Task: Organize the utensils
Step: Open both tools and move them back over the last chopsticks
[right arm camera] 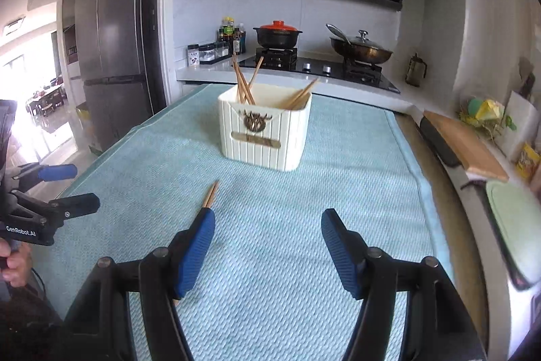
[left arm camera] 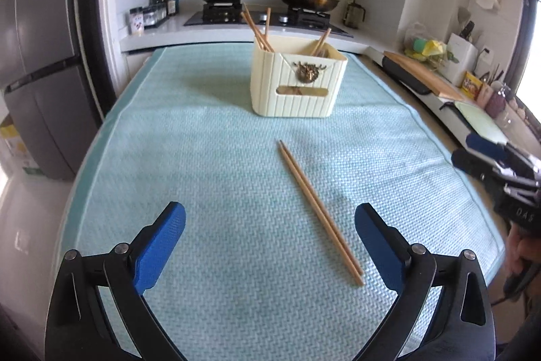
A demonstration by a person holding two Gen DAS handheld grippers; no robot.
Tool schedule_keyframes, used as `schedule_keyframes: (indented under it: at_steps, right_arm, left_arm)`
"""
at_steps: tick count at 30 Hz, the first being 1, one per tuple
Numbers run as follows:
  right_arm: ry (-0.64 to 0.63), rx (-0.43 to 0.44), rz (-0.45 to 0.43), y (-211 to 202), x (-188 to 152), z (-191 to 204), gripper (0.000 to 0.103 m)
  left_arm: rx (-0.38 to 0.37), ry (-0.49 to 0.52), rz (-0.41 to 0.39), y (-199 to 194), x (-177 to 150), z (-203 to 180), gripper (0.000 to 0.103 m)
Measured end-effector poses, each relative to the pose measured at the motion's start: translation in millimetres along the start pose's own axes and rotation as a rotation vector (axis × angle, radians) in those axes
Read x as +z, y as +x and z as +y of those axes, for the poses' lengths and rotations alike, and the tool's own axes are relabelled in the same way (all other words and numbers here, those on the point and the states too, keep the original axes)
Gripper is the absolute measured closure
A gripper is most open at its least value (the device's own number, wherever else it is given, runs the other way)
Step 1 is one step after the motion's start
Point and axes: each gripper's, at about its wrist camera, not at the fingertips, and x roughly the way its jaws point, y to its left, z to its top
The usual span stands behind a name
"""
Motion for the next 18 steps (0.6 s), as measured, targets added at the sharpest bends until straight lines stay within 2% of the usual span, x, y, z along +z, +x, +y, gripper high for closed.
schedule_keyframes:
  at_steps: [4, 7, 18]
  right_arm:
    - [0.059, -0.040, 0.006, -7, -36, 3, 0.036]
    - [0.078, -0.044, 0.026, -9, -50, 2, 0.036]
    - [0.111, -0.033, 0.045, -3, -64, 5, 0.036]
  left_arm:
    - [0.015, -0.008, 0.009, 2, -11, -11, 0.003]
    - [0.026, 0.008, 0.007, 1, -14, -16, 0.003]
    - [0.050, -0.013, 0.017, 2, -24, -11, 0.003]
